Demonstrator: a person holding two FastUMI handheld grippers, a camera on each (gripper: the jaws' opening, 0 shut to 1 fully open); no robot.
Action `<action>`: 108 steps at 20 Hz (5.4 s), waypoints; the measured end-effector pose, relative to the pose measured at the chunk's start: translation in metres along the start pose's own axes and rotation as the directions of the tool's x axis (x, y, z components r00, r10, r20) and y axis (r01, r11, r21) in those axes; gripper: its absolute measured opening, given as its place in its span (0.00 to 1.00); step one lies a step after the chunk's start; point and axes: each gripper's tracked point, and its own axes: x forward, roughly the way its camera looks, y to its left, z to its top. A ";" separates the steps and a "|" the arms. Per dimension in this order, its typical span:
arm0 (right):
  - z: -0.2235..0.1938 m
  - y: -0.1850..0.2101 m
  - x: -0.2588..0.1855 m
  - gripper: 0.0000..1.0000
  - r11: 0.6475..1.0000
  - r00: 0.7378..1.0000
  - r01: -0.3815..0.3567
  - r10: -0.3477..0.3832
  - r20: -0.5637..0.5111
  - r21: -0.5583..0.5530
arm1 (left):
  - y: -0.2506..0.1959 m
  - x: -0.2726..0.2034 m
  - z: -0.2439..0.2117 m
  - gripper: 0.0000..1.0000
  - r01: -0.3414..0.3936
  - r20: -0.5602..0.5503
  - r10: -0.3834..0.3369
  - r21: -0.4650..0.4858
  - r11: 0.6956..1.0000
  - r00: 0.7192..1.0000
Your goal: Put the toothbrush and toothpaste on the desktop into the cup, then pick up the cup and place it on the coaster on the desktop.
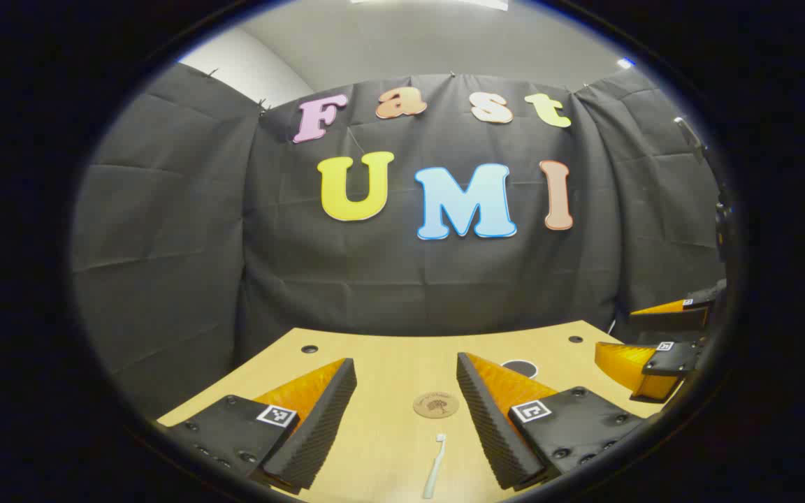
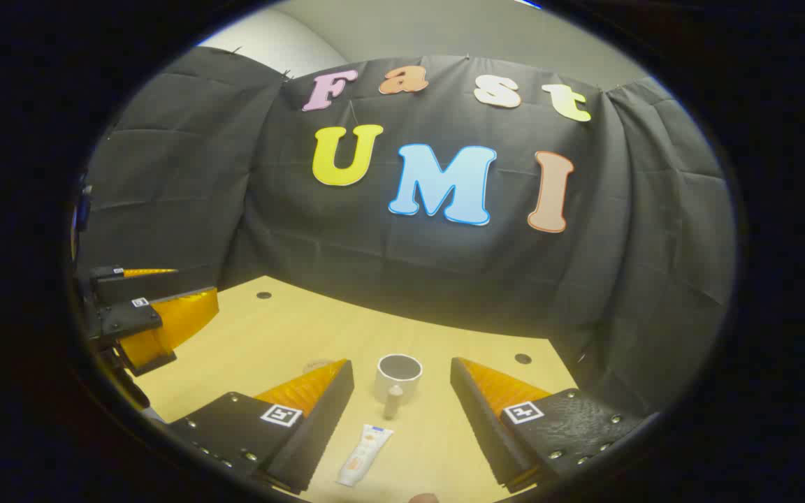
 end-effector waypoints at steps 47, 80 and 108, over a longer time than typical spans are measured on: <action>-0.236 0.044 0.069 0.87 0.963 0.579 0.060 0.180 -0.795 0.261 | -0.041 0.026 -0.295 0.88 0.112 -0.928 -0.128 -0.094 0.989 0.350; -0.151 0.047 0.058 0.21 0.910 0.829 -0.061 0.276 -0.486 0.411 | -0.025 0.040 -0.224 0.09 0.088 -0.684 -0.220 -0.223 0.971 0.695; -0.019 -0.024 0.232 0.20 0.954 0.993 -0.116 0.118 0.009 0.275 | -0.053 0.127 -0.073 0.08 0.141 -0.310 -0.196 -0.192 0.971 0.930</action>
